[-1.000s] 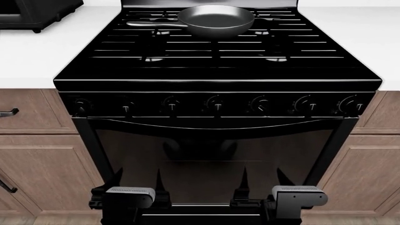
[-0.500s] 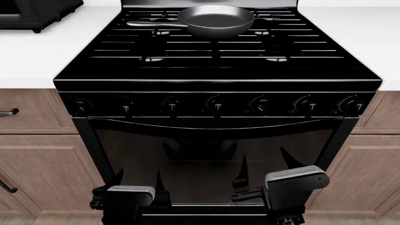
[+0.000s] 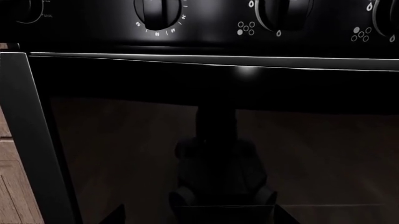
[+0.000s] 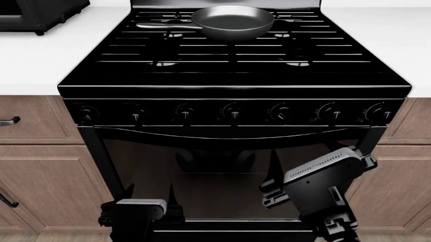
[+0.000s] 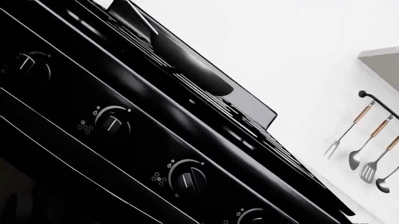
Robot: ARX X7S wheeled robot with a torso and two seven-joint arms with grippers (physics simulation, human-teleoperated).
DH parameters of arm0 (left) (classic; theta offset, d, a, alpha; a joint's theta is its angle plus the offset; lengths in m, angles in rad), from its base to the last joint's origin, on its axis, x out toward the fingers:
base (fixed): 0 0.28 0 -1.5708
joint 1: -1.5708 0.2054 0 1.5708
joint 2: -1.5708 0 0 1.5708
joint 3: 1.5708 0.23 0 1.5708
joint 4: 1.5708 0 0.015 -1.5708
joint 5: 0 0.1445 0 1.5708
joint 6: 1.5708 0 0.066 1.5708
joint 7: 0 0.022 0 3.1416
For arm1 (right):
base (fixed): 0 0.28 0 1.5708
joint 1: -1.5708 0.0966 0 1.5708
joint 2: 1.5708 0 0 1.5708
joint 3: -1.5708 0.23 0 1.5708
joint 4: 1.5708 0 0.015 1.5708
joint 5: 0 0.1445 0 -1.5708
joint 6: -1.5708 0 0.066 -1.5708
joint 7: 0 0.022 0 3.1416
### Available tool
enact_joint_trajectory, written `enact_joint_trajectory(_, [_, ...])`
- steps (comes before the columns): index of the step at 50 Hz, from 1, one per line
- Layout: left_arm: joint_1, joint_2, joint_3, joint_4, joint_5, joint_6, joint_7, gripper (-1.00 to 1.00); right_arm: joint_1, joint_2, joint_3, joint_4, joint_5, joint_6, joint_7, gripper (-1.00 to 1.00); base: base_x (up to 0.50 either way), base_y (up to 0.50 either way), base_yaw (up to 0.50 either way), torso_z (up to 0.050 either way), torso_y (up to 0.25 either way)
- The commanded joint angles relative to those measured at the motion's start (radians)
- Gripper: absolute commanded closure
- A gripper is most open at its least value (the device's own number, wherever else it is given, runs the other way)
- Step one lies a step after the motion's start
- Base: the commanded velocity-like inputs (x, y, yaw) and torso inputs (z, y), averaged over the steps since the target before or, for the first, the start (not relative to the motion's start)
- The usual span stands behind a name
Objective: Turn off the center burner of the stove.
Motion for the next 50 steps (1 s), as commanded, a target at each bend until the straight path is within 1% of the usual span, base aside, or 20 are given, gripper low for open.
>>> enact_joint_trajectory(1, [-0.004,-0.004,0.006,-0.005,-0.011,-0.007,-0.005,-1.0,0.103,0.09,-0.059,-0.104,-0.076,0.189,-0.1,-1.0,0.0,0.0,0.0,0.0,0.0])
enact_joint_trajectory(5, [-0.005,-0.005,0.008,-0.008,-0.012,-0.008,-0.007,-1.0,0.146,0.115,-0.074,-0.11,-0.092,0.224,-0.128,-1.0,0.0,0.0,0.0,0.0,0.0])
enact_joint_trajectory(10, [-0.007,-0.008,0.01,-0.009,-0.015,-0.01,-0.01,-1.0,0.197,0.126,-0.083,-0.088,-0.091,0.221,-0.152,-1.0,0.0,0.0,0.0,0.0,0.0])
enact_joint_trajectory(23, [-0.015,-0.01,0.014,-0.02,-0.026,-0.02,-0.018,-1.0,0.233,0.101,-0.057,0.051,-0.011,0.093,-0.169,-1.0,0.0,0.0,0.0,0.0,0.0])
enact_joint_trajectory(39, [-0.026,-0.01,0.018,-0.046,-0.032,-0.023,-0.034,-1.0,0.256,0.09,-0.059,0.221,0.037,-0.007,-0.178,-1.0,0.0,0.0,0.0,0.0,0.0])
enact_joint_trajectory(50, [-0.031,-0.013,0.021,-0.053,-0.049,-0.033,-0.033,-1.0,0.303,0.087,-0.093,0.325,0.04,-0.024,-0.202,-1.0,0.0,0.0,0.0,0.0,0.0])
